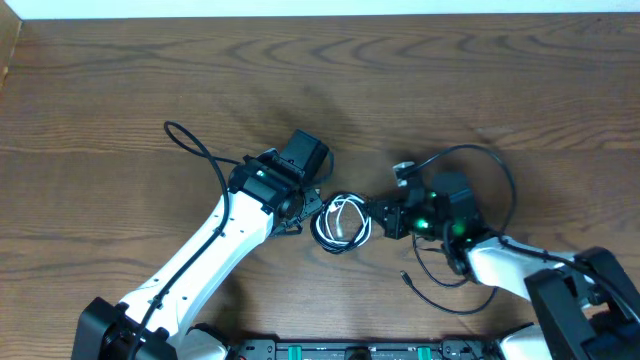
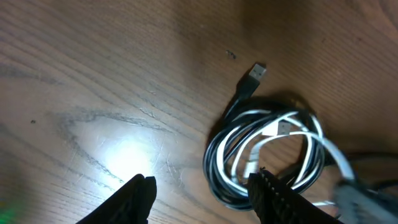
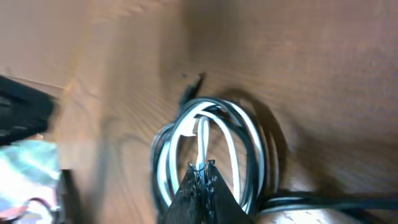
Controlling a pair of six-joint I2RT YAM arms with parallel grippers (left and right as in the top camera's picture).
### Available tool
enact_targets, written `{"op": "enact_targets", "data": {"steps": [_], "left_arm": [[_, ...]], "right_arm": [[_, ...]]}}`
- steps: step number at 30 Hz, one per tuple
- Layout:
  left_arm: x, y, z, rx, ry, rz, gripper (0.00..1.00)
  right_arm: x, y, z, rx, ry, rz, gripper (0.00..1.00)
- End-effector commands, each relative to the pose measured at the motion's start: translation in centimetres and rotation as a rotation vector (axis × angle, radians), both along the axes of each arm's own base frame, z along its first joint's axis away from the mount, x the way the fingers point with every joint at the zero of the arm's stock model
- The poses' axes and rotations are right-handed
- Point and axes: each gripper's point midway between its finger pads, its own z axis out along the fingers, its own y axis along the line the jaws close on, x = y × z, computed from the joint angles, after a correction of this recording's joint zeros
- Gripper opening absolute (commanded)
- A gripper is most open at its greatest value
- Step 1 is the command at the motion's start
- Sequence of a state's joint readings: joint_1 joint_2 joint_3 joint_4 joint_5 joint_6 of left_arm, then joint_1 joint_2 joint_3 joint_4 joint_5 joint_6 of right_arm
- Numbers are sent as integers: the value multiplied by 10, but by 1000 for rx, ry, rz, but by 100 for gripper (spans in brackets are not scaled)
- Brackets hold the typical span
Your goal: Untangle cables
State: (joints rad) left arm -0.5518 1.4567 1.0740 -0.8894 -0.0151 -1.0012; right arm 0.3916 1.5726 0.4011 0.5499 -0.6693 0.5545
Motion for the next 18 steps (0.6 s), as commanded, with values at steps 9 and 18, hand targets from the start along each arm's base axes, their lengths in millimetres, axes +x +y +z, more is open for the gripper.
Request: {"op": "enact_targets", "data": {"steps": [9, 18], "left_arm": [[3, 4, 7, 14, -27, 10, 55], [1, 4, 7, 12, -22, 8, 60]], "right_arm": [[-21, -24, 106, 282, -186, 219, 1], [-7, -61, 39, 51, 126, -143, 1]]}}
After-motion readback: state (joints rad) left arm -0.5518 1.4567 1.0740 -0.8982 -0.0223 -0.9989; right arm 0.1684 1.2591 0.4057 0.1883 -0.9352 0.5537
